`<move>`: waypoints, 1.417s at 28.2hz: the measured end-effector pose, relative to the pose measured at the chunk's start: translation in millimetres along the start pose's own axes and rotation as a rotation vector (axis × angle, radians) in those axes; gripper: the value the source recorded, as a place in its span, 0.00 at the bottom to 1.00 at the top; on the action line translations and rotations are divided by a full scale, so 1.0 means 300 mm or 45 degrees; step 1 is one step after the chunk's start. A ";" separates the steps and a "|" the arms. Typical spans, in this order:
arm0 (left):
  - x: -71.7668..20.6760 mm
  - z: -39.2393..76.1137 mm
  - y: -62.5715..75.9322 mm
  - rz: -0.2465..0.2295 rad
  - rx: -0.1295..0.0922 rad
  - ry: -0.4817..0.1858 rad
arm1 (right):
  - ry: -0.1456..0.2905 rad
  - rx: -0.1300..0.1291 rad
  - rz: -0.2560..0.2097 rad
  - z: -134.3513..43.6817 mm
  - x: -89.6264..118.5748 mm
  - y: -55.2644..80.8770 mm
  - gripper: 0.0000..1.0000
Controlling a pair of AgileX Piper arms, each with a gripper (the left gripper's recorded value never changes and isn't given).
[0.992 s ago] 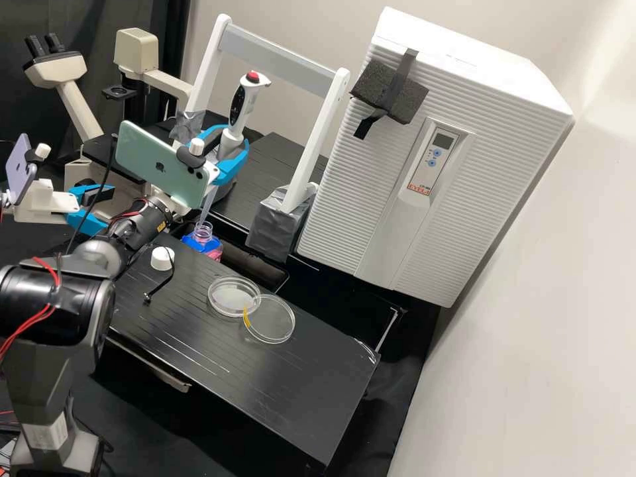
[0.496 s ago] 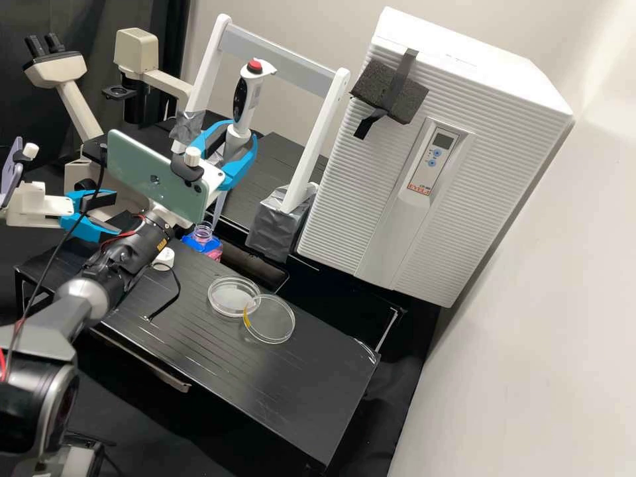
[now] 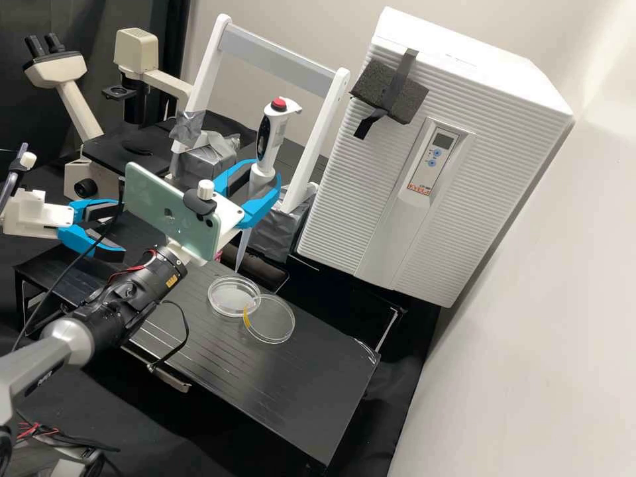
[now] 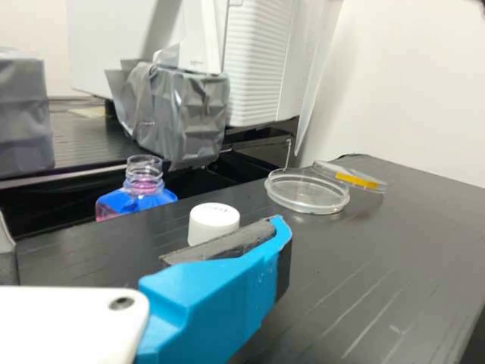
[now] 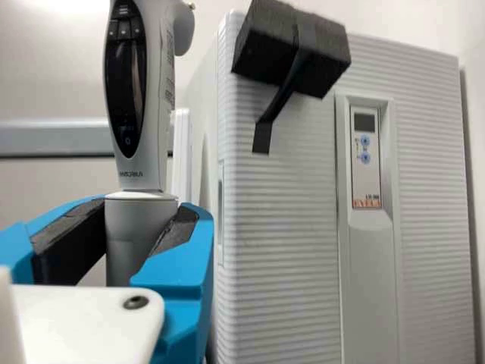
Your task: Use the pipette
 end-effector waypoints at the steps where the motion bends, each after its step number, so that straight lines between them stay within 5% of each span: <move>1: 0.000 0.001 0.000 0.001 -0.002 -0.003 | -0.007 -0.010 -0.011 0.005 -0.003 -0.002 0.00; 9: 0.000 0.003 0.003 0.014 -0.019 -0.015 | -0.071 -0.034 -0.059 0.037 -0.012 -0.014 0.00; 18: -0.006 0.003 -0.007 0.000 -0.028 -0.012 | -0.070 -0.031 -0.064 0.034 -0.009 -0.014 0.00; 25: -0.011 -0.011 0.000 0.010 -0.028 0.007 | 0.040 0.021 -0.028 -0.058 0.052 0.017 0.00; 30: -0.034 -0.045 0.057 0.090 -0.010 0.061 | 0.139 0.072 -0.032 -0.159 0.152 0.022 0.00; 34: -0.049 -0.069 0.129 0.184 0.020 0.103 | 0.184 0.086 -0.107 -0.234 0.248 0.002 0.00; 40: -0.061 -0.099 0.221 0.272 0.058 0.169 | 0.210 0.026 -0.277 -0.313 0.398 -0.045 0.00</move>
